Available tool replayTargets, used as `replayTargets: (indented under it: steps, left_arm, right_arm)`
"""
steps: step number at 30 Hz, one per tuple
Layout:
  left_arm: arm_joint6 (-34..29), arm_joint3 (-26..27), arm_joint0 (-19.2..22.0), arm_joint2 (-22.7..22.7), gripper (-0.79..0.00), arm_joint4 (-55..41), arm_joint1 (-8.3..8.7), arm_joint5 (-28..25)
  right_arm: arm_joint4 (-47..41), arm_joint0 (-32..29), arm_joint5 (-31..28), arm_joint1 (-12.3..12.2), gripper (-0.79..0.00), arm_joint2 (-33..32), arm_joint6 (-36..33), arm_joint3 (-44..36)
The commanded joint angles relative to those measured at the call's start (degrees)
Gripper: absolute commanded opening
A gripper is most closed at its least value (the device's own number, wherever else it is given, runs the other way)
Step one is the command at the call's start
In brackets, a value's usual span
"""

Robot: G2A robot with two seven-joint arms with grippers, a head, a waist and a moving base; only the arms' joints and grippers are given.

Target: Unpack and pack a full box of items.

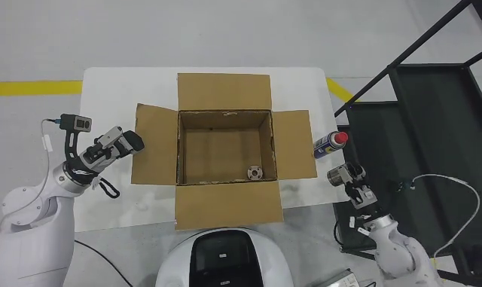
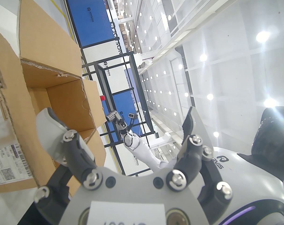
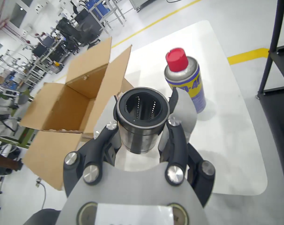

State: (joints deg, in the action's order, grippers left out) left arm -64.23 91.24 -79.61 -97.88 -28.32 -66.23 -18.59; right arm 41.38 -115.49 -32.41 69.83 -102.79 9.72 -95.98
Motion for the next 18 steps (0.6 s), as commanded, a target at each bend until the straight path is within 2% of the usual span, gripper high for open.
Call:
replayTargets:
  steps: [1, 6, 11, 15, 18]
  left_arm:
    - [0.0, 0.0, 0.0, 0.0, 0.0, 0.0, 0.0, 0.0]
    - [0.0, 0.0, 0.0, 0.0, 0.0, 0.0, 0.0, 0.0]
    - [0.0, 0.0, 0.0, 0.0, 0.0, 0.0, 0.0, 0.0]
    - [0.0, 0.0, 0.0, 0.0, 0.0, 0.0, 0.0, 0.0]
    - [0.0, 0.0, 0.0, 0.0, 0.0, 0.0, 0.0, 0.0]
  right_arm:
    - [7.82, 0.51, 3.78, 0.45, -0.785, 2.33, 6.72, 2.84]
    - [22.74, 1.83, 11.36, 0.97, -0.785, 5.68, 19.31, 8.2]
    - [33.15, 4.36, 17.79, 1.33, -0.785, 9.19, 27.11, 13.35]
    - [35.17, 8.63, 21.7, 1.97, -0.785, 12.5, 31.05, 19.33]
    - [34.54, 12.08, 21.44, 2.31, -0.785, 14.14, 32.46, 24.4]
